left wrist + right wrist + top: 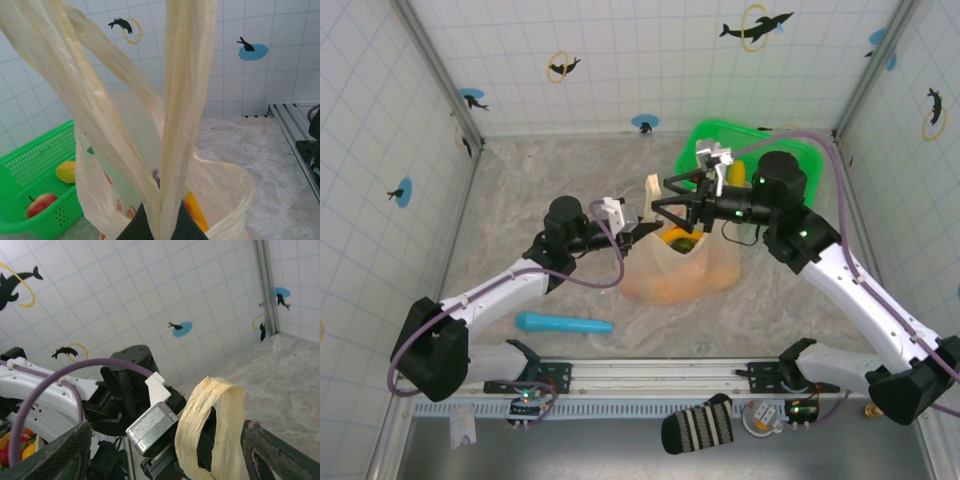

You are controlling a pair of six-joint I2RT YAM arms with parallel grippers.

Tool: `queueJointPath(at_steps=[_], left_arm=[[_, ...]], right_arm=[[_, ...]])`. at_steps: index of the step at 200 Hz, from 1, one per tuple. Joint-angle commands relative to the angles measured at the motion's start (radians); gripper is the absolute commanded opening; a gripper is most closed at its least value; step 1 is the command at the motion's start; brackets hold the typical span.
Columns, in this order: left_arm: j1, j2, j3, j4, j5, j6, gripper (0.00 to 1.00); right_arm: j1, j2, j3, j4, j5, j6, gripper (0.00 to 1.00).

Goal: Place the fake fruits into the plastic bag and tie a complex knot

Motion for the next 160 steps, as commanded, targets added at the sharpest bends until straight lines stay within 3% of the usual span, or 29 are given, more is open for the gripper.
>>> queueJointPath(at_steps=[1,25,41,52,71,83,126,160], left_arm=[[-0.011,-0.003,0.005,-0.031,0.06,0.041,0.0],[-0.016,-0.013,-0.008,-0.041,0.081,0.066,0.0],[-0.023,-0.017,-0.016,-0.045,0.085,0.074,0.0],[-0.025,-0.017,-0.015,-0.048,0.087,0.074,0.0],[-0.024,-0.02,-0.017,-0.038,0.08,0.059,0.0],[-0.024,-0.024,-0.028,-0.017,0.074,0.047,0.0],[-0.017,-0.029,-0.053,0.048,0.088,0.002,0.0],[-0.012,-0.026,-0.058,0.073,0.098,-0.013,0.0]], right_arm=[[0.035,0.036,0.053,-0.049,0.1,0.002,0.81],[0.037,0.06,0.044,-0.024,0.136,0.017,0.81],[0.039,0.077,0.034,0.01,0.128,0.041,0.76],[0.039,0.079,0.013,0.058,0.119,0.067,0.61],[0.037,0.062,-0.04,0.146,0.11,0.111,0.16],[0.029,0.032,-0.087,0.221,0.114,0.13,0.0],[-0.063,-0.133,-0.364,0.576,0.152,0.273,0.0],[-0.061,-0.119,-0.382,0.608,0.132,0.279,0.0]])
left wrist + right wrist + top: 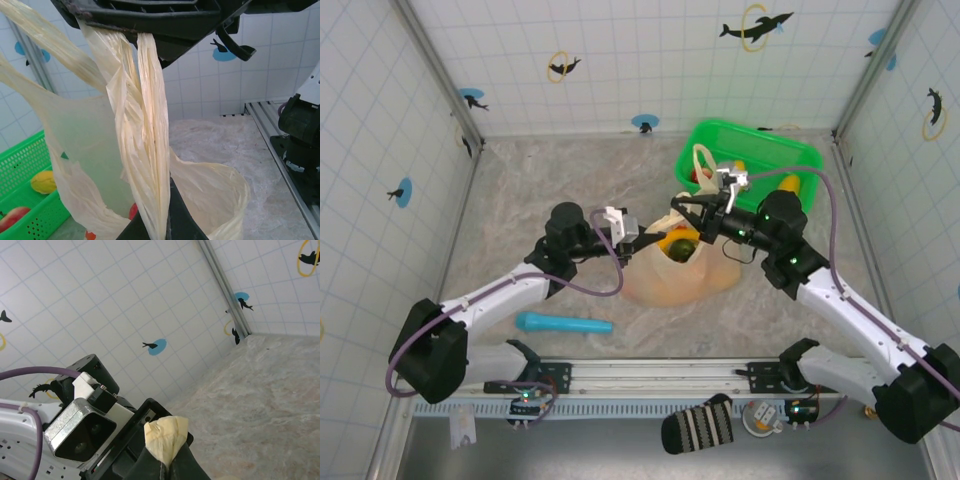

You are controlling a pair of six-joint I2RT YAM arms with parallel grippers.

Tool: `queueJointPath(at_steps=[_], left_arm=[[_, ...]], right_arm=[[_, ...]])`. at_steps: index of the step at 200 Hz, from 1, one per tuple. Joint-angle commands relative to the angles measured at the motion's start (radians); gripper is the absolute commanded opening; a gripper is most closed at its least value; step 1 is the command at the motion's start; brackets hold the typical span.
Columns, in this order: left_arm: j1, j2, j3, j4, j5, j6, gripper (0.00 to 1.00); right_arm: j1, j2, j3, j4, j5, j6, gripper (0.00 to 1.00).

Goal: Place the fake fruits into the plastic bag and tie a complex knot

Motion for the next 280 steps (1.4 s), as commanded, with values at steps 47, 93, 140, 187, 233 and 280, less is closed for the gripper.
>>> queueJointPath(at_steps=[47,93,140,187,233,280], left_arm=[[0.033,-0.015,-0.016,0.014,0.054,0.003,0.0],[0.073,-0.036,-0.024,0.031,0.077,0.001,0.0],[0.095,-0.044,-0.025,0.036,0.096,-0.001,0.0],[0.095,-0.032,-0.025,0.056,0.122,-0.025,0.0],[0.094,-0.016,-0.021,0.062,0.141,-0.037,0.0],[0.096,-0.006,-0.012,0.072,0.179,-0.058,0.0]], right_arm=[[0.003,-0.03,0.247,-0.203,0.081,-0.34,0.62],[-0.051,-0.114,0.214,-0.356,0.255,-0.728,0.86],[-0.168,-0.046,0.132,-0.318,0.086,-0.776,1.0],[-0.355,0.03,0.017,-0.085,-0.157,-0.711,0.99],[-0.491,0.183,0.034,0.061,-0.531,-0.524,0.95],[-0.487,0.34,0.122,0.091,-0.607,-0.458,1.0]])
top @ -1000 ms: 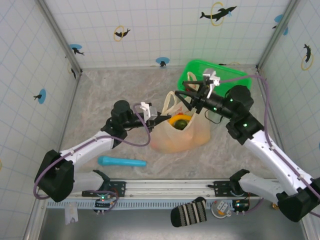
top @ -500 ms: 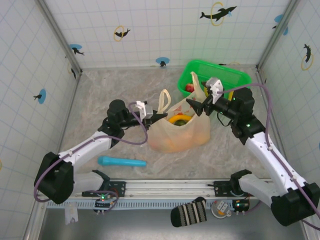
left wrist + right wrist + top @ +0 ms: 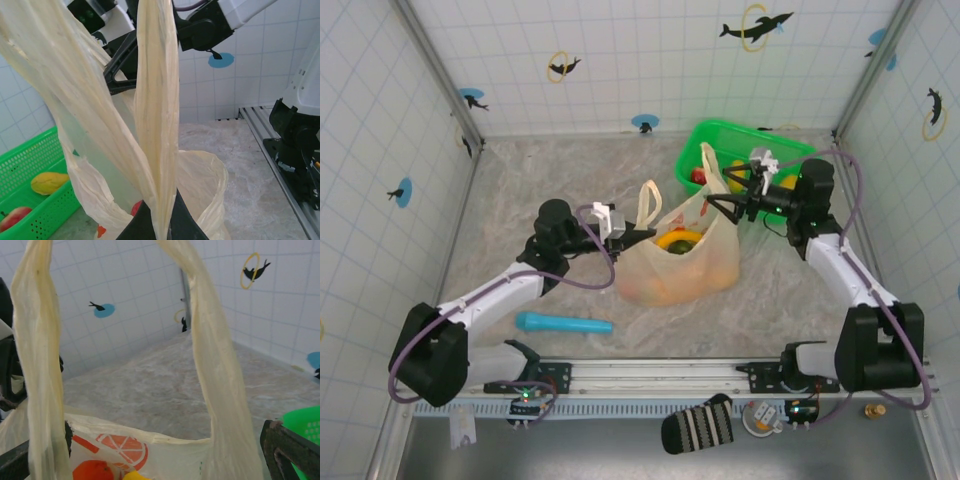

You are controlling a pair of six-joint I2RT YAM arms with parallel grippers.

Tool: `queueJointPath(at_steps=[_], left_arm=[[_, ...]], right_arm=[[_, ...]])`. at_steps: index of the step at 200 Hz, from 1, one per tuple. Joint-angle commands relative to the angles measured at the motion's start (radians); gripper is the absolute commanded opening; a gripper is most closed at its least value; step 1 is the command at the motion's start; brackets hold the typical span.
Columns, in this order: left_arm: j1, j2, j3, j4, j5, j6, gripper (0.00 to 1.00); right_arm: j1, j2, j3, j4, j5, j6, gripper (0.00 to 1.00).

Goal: Place the fake fruits into the plastic bag and tie a complex knot

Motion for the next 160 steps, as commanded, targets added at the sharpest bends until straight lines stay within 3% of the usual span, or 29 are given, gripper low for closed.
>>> queueJointPath(at_steps=[1,25,51,69,79,85,98,122,160], left_arm=[[0.01,0.006,0.004,0.042,0.057,-0.021,0.0],[0.008,0.012,0.005,0.046,0.065,-0.029,0.0],[0.013,0.016,0.006,0.055,0.066,-0.037,0.0],[0.022,0.022,0.006,0.071,0.065,-0.054,0.0],[0.028,0.025,0.006,0.08,0.062,-0.064,0.0],[0.031,0.027,0.006,0.084,0.06,-0.07,0.0],[0.033,0.026,0.004,0.087,0.05,-0.075,0.0],[0.034,0.03,0.007,0.096,0.044,-0.093,0.0],[0.035,0.045,0.023,0.11,0.034,-0.156,0.0]], right_arm=[[-0.001,0.059,0.068,0.083,-0.098,0.061,1.0],[0.012,0.129,0.087,0.164,-0.113,0.113,0.99],[0.05,0.194,0.131,0.192,-0.163,0.121,0.85],[0.072,0.2,0.137,0.203,-0.175,0.089,0.61],[0.084,0.181,0.124,0.187,-0.157,0.044,0.42],[0.091,0.161,0.118,0.138,-0.126,-0.013,0.34],[0.111,0.1,0.103,-0.015,-0.004,-0.199,0.32],[0.168,-0.022,0.01,-0.08,0.274,-0.383,0.0],[0.294,-0.185,-0.123,-0.048,0.502,-0.509,0.0]])
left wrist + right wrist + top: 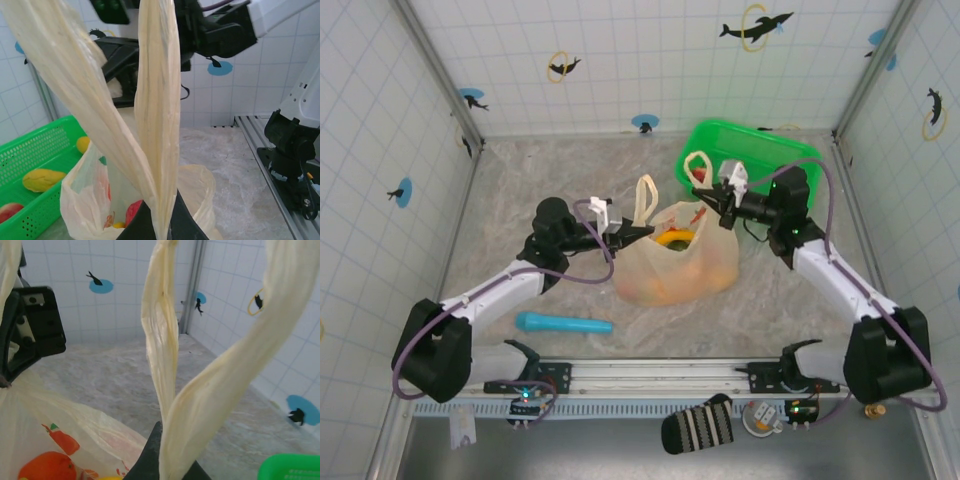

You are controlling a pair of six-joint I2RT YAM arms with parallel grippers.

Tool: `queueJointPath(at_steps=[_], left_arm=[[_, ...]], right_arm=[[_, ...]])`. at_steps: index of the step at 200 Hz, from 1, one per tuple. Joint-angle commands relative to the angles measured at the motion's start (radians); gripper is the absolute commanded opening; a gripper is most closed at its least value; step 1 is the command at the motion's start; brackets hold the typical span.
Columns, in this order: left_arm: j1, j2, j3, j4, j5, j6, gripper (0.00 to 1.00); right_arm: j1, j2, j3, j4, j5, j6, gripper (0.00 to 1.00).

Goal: Place the fake fruits into the plastic bag and tie a complex knot

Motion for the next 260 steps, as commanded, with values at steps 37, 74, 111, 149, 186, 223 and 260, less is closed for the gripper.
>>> queueJointPath(at_steps=[37,74,111,149,186,223,260], left_arm=[[0.003,0.065,0.095,-0.027,0.016,-0.134,0.0],[-0.024,0.095,0.149,-0.138,0.01,-0.125,0.0],[-0.037,0.132,0.197,-0.204,0.0,-0.153,0.0],[-0.053,0.159,0.23,-0.248,0.018,-0.167,0.0],[-0.071,0.153,0.236,-0.25,0.026,-0.178,0.0],[-0.09,0.147,0.239,-0.251,0.027,-0.186,0.06],[-0.09,0.131,0.221,-0.202,-0.012,-0.218,0.13]], right_arm=[[0.215,-0.191,-0.161,0.001,0.371,-0.326,0.0],[0.276,-0.254,-0.231,0.069,0.506,-0.393,0.0],[0.303,-0.278,-0.229,0.09,0.536,-0.424,0.0],[0.336,-0.24,-0.184,0.045,0.561,-0.488,0.0],[0.386,-0.177,-0.14,0.027,0.63,-0.533,0.0],[0.434,-0.12,-0.115,0.055,0.722,-0.532,0.0],[0.454,-0.102,-0.111,0.055,0.73,-0.519,0.0]])
